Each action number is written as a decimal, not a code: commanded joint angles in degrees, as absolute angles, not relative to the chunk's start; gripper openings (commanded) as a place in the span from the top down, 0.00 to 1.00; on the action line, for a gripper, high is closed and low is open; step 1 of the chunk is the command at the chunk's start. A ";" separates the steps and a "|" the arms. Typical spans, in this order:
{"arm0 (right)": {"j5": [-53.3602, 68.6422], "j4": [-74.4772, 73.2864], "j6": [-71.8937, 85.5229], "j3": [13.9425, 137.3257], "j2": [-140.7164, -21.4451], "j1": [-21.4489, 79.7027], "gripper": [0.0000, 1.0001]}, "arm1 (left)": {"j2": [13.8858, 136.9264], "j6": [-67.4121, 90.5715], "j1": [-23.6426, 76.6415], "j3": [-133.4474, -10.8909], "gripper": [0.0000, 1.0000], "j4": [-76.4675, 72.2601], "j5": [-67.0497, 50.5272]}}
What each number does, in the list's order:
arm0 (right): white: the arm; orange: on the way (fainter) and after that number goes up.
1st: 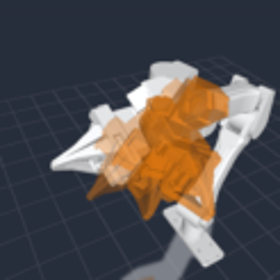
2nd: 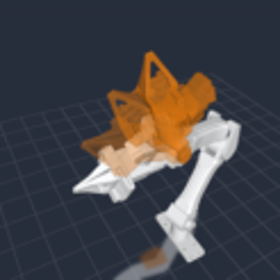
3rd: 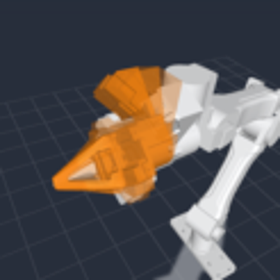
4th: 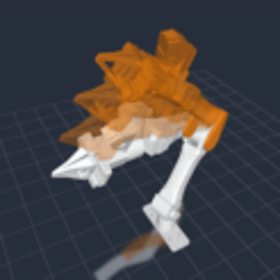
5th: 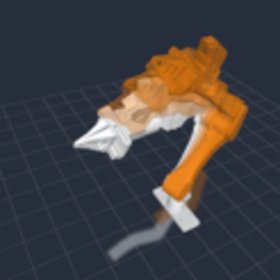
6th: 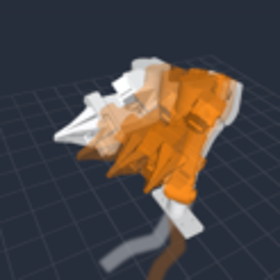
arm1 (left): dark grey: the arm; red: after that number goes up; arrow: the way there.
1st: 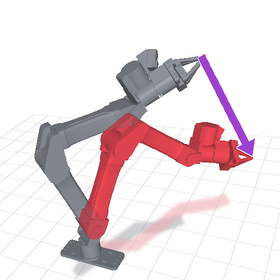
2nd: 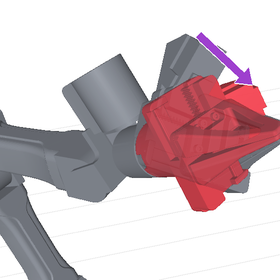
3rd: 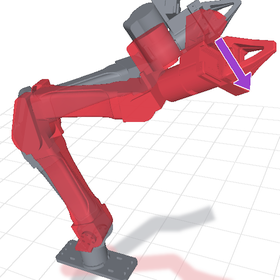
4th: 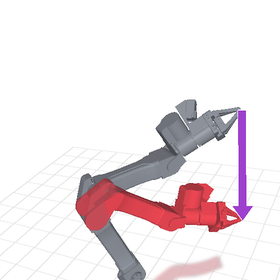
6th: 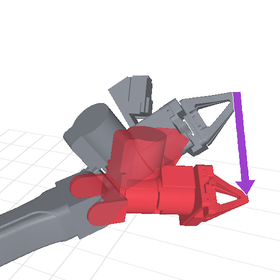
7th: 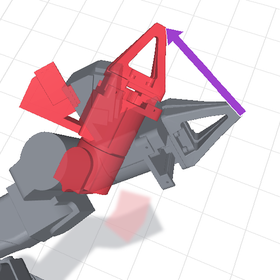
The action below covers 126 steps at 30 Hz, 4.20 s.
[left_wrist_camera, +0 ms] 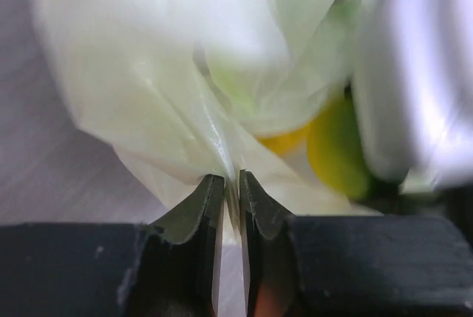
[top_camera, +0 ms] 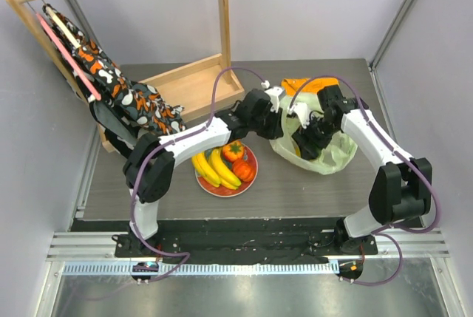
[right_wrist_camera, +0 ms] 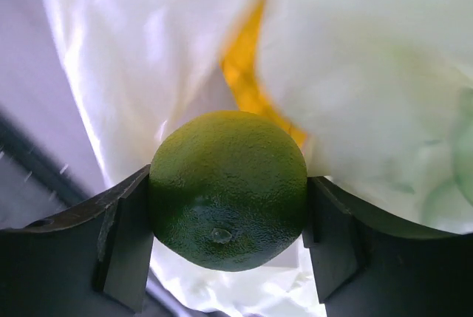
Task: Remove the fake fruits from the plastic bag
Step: Take out the fake fruit from the plastic bag, then place the fake fruit on the plate, then adjust the plastic bag at the center of the board.
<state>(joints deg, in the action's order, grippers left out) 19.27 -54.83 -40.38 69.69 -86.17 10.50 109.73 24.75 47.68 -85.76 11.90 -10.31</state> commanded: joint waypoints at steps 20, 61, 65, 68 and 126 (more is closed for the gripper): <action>30.06 -60.38 -34.54 93.68 -83.75 17.28 0.59 | 105.05 20.13 38.42 -99.57 0.20 13.71 -15.03; 22.76 -45.96 -26.98 110.13 -121.99 46.05 0.41 | 76.99 20.65 14.94 -78.14 0.12 14.50 -21.18; 22.33 -47.02 -27.07 108.73 -119.98 46.05 0.21 | 77.25 21.00 14.94 -77.96 0.11 13.71 -21.62; 22.32 -47.37 -26.81 107.93 -117.96 46.14 0.01 | 77.87 21.53 14.94 -78.05 0.12 13.01 -22.32; 39.47 -65.92 -34.28 70.40 -93.78 -5.80 0.63 | 114.79 -47.81 62.93 -99.15 0.79 36.29 -30.24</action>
